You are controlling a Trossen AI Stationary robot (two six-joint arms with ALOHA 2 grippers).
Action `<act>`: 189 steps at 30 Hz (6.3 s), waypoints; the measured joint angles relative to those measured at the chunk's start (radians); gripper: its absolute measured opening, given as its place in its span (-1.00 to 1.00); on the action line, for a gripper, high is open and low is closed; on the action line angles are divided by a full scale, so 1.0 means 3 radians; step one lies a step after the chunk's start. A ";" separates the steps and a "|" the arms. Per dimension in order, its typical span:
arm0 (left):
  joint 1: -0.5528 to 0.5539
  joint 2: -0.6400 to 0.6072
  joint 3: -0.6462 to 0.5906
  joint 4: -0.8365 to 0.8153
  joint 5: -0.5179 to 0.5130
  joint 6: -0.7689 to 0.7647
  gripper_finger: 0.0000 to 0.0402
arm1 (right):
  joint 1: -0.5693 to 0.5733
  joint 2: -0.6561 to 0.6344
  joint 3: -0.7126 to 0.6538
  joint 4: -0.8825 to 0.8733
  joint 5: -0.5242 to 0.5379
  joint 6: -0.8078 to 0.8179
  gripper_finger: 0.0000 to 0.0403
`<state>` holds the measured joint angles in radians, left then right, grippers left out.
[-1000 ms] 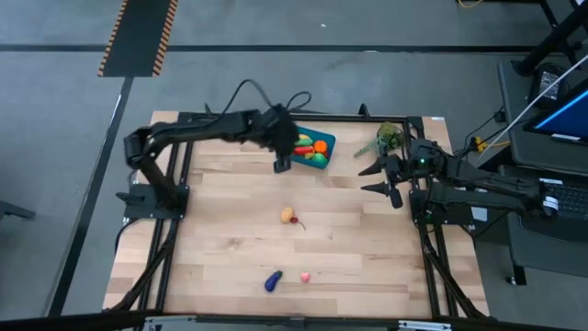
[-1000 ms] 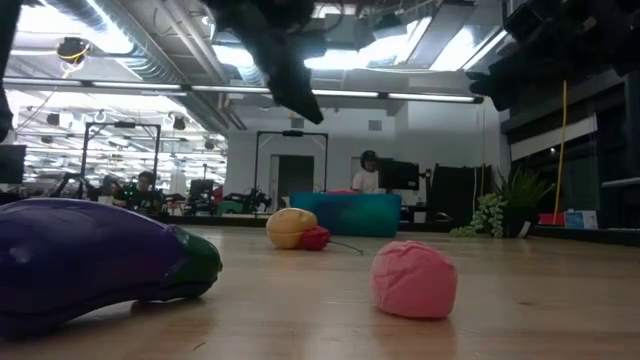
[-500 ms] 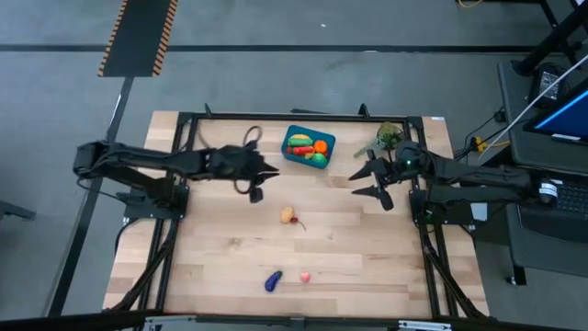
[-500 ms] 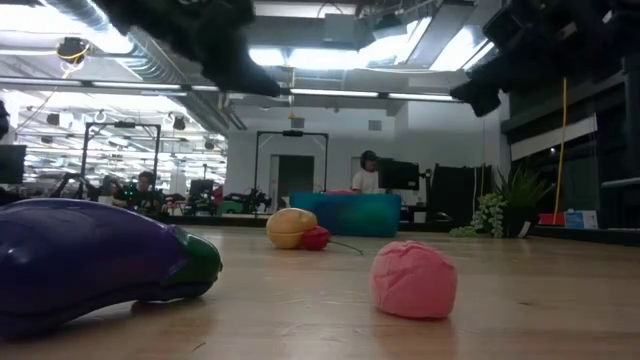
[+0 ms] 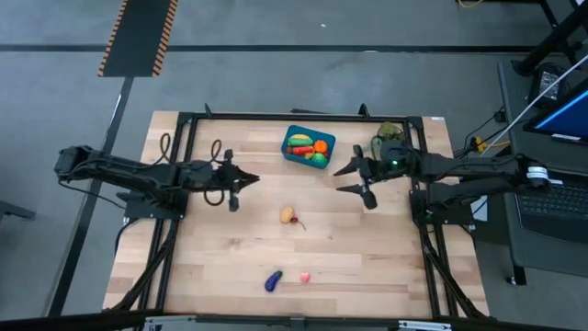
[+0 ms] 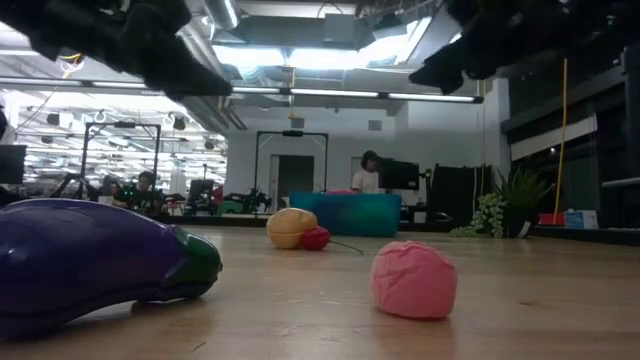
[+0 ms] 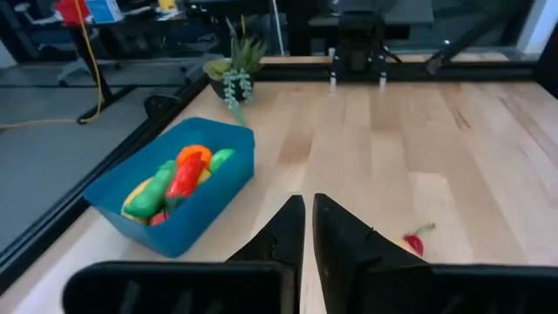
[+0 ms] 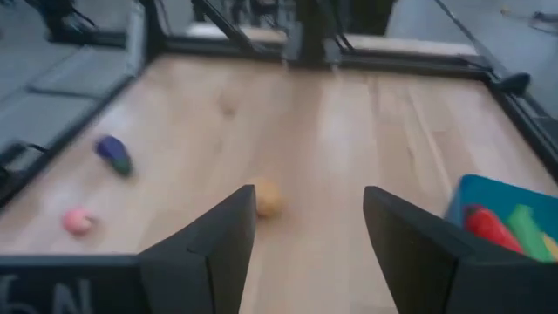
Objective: Pick and placing Produce into tupperware
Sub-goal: Put the brown potato into the blue bin
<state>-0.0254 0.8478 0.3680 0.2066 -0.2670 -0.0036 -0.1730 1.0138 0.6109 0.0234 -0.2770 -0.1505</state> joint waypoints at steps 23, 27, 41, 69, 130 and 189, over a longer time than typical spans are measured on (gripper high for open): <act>-0.0160 -0.0783 -0.0495 -0.0100 0.0010 -0.0043 -0.91 | 0.0059 0.2151 0.2352 -0.2237 0.0241 -0.0574 0.07; -0.0160 -0.0782 -0.0495 -0.0275 0.0010 -0.0042 -0.88 | 0.0189 0.2495 0.2765 -0.2460 0.0558 -0.0378 0.07; -0.0160 -0.0786 -0.0495 -0.0591 0.0068 0.0056 -0.97 | 0.0540 0.3367 0.3940 -0.3058 0.0914 -0.0225 0.33; -0.0160 -0.0934 -0.0495 -0.0589 0.0174 0.0140 -0.98 | 0.0830 0.3796 0.4039 -0.2965 0.0946 -0.0818 0.38; -0.0160 -0.0932 -0.0495 -0.0672 0.0175 0.0137 -0.96 | 0.0801 0.4302 0.3994 -0.2757 0.0857 -0.0827 0.38; -0.0160 -0.0932 -0.0495 -0.0718 0.0174 0.0217 -0.96 | 0.0762 0.4303 0.4003 -0.2611 0.0768 0.0134 0.12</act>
<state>-0.0734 0.5682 0.2195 -0.0090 -0.2150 0.0616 0.0555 2.3047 1.8118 -0.7600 -0.0467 -0.1101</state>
